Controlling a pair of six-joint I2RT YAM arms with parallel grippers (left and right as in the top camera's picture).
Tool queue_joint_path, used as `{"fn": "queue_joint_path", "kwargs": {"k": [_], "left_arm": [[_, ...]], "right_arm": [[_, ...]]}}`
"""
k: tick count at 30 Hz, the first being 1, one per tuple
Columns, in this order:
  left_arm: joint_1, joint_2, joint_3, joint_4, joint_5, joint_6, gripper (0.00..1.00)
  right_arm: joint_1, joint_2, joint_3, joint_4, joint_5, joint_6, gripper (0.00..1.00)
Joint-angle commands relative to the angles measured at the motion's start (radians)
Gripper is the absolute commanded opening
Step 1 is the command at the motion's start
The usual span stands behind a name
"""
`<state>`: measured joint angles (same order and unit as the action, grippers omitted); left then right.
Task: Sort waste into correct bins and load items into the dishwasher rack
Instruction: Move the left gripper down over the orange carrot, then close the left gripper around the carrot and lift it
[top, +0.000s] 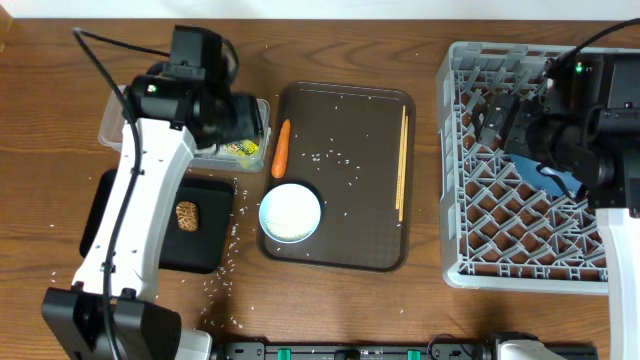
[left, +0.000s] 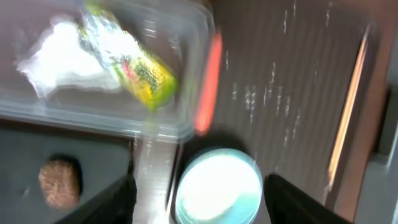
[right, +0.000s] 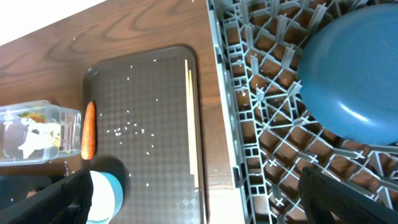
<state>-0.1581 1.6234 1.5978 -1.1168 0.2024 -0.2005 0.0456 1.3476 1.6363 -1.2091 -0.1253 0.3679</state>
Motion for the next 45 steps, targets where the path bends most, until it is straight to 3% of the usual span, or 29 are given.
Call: {"fn": "queue_joint_path", "kwargs": {"k": [1, 12, 15, 25, 32, 40, 45], "left_arm": [[-0.048, 0.016, -0.008, -0.085, 0.060, 0.152, 0.66], [-0.321, 0.017, -0.227, -0.042, 0.008, 0.151, 0.65], [-0.358, 0.017, -0.286, -0.001, -0.067, 0.086, 0.63], [-0.351, 0.023, -0.301, 0.272, -0.182, 0.076, 0.62], [-0.342, 0.094, -0.308, 0.442, -0.380, 0.075, 0.58], [-0.280, 0.202, -0.307, 0.518, -0.315, 0.068, 0.58], [-0.261, 0.241, -0.308, 0.539, -0.352, 0.069, 0.58]], "right_arm": [[0.014, 0.025, 0.003, 0.005, -0.013, 0.006, 0.99], [-0.016, 0.034, 0.004, 0.049, 0.084, 0.036, 0.99], [-0.045, 0.034, 0.004, 0.056, 0.084, 0.078, 0.99], [-0.056, 0.035, 0.003, 0.050, 0.077, 0.092, 0.99], [-0.053, 0.035, 0.003, 0.037, 0.065, 0.092, 0.99], [-0.053, 0.035, 0.003, 0.014, 0.066, 0.091, 0.99], [-0.053, 0.035, 0.003, 0.016, 0.066, 0.092, 0.99]]}}
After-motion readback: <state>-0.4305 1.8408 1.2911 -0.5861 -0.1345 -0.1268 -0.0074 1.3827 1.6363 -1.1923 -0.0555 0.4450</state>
